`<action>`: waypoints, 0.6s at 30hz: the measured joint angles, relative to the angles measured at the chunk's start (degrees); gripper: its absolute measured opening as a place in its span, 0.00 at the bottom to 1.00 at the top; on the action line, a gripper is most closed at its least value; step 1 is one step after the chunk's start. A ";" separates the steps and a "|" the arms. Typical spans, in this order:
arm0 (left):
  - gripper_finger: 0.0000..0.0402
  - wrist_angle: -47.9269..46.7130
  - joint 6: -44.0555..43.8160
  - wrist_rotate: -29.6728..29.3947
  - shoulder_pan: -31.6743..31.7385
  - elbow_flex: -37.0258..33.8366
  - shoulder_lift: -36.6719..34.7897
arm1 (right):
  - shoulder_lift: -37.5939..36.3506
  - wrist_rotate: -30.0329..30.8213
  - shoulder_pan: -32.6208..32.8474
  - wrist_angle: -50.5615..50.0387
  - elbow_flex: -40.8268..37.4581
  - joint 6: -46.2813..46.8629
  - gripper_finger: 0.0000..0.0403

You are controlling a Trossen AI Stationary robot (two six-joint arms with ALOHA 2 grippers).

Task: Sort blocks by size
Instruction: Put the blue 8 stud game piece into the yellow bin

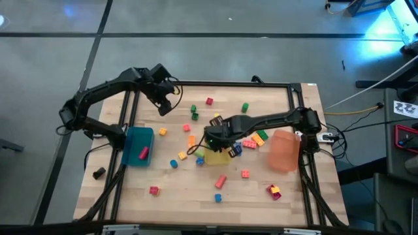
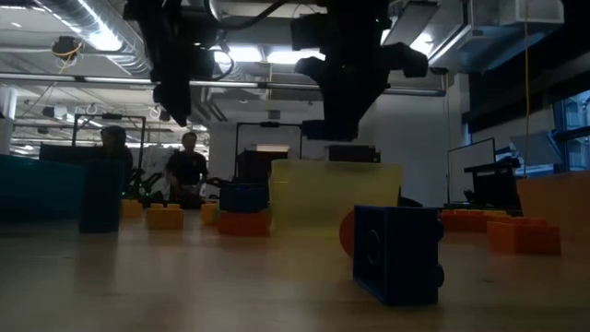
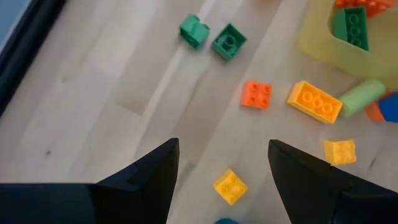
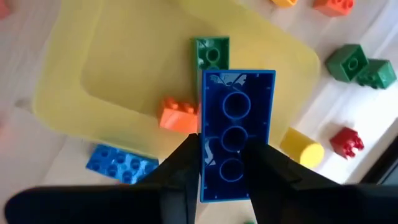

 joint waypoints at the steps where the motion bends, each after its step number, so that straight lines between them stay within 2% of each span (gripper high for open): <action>1: 0.58 -0.34 0.33 0.01 -0.53 0.00 0.00 | 0.00 0.00 0.23 0.31 -0.33 0.00 0.26; 11: 0.58 -2.60 9.57 0.06 -7.35 -0.02 0.20 | 0.00 0.82 0.15 2.77 -0.77 0.04 0.27; 18: 0.58 -3.80 10.69 0.04 -9.76 -0.04 0.20 | 0.00 -2.16 0.17 2.97 -0.77 0.13 0.42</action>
